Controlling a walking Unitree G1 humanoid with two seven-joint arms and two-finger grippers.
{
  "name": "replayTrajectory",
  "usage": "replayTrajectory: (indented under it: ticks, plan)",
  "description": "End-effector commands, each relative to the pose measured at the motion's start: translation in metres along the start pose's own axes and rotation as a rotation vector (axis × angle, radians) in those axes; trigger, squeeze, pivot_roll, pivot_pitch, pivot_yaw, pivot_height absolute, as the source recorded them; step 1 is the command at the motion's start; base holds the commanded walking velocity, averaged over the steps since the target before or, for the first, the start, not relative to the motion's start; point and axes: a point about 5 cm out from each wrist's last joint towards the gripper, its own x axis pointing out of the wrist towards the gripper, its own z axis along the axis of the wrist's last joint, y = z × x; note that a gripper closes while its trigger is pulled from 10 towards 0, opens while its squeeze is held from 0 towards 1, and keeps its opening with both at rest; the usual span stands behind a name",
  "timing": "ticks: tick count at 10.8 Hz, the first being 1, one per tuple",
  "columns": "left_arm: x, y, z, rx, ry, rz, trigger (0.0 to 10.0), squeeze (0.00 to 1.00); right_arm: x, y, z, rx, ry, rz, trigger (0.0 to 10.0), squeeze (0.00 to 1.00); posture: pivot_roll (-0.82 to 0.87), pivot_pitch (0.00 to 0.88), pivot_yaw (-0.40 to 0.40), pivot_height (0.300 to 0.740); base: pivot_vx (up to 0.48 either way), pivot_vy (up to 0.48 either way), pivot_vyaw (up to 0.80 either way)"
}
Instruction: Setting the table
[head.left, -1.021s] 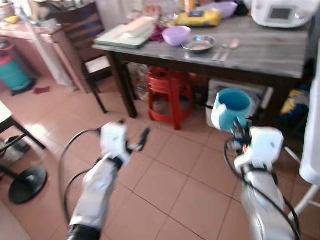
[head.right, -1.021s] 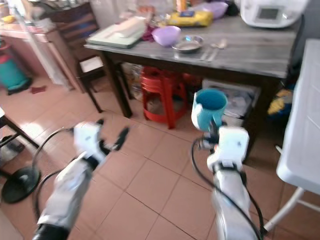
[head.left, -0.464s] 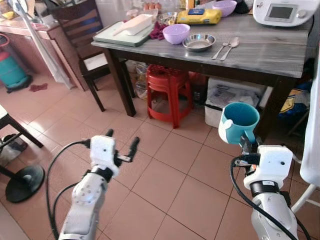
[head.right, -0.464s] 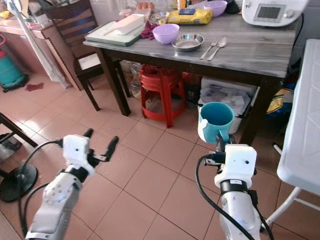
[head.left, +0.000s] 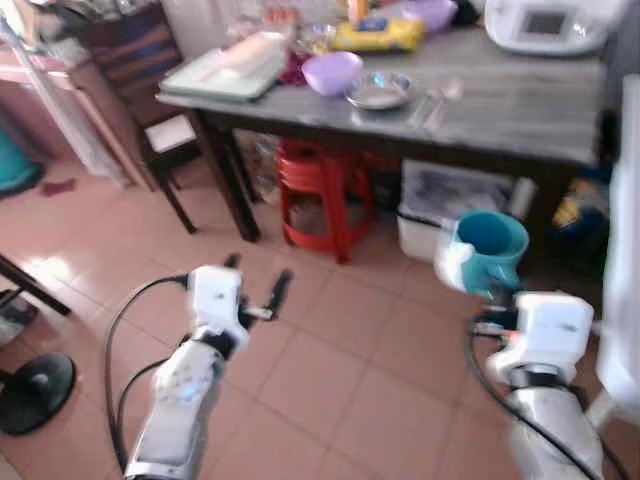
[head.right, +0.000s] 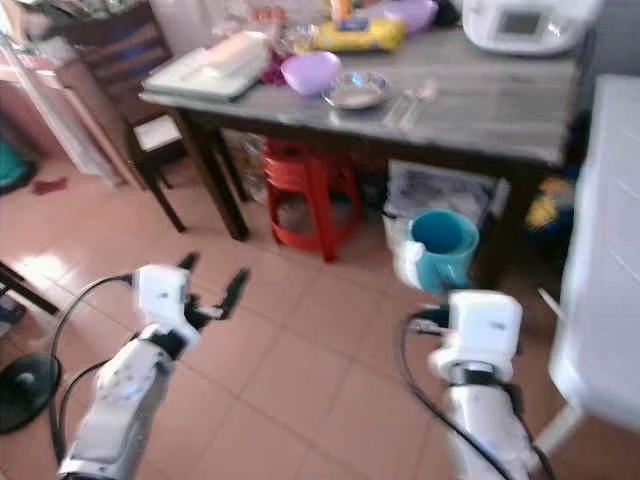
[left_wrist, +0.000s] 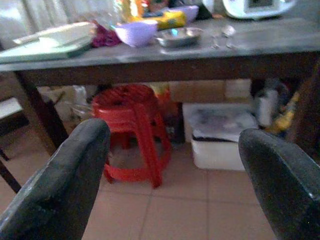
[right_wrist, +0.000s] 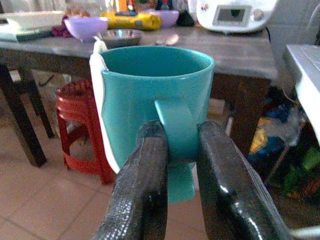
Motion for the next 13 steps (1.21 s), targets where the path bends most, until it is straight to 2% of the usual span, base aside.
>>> replayTrajectory:
  ticks: [1, 3, 10, 13]
  plan:
    - [-0.0048, 0.0107, -0.002, 0.012, 0.02, 0.027, 10.0, 0.0, 0.001, 0.0126, 0.0079, 0.036, -0.031, 0.042, 10.0, 0.0, -0.13, 0.074, 0.147, 0.74, 0.352, 0.0, -0.8]
    - [-0.0038, 0.0094, -0.0019, 0.01, 0.018, 0.023, 10.0, 0.0, 0.0023, 0.015, 0.0085, 0.038, -0.033, 0.048, 10.0, 0.0, -0.13, 0.072, 0.147, 0.74, 0.347, 0.0, -0.8]
    - [-0.0001, 0.0039, -0.0022, 0.004, 0.016, 0.009, 10.0, 0.0, 0.0068, 0.0167, 0.0128, 0.009, -0.055, 0.062, 10.0, 0.0, -0.13, 0.072, 0.144, 0.74, 0.349, 0.0, 0.0]
    - [0.0004, 0.0026, -0.003, -0.003, 0.018, 0.009, 10.0, 0.0, 0.0079, 0.0174, 0.0131, 0.003, -0.058, 0.064, 10.0, 0.0, -0.13, 0.072, 0.141, 0.74, 0.328, 0.0, 0.5]
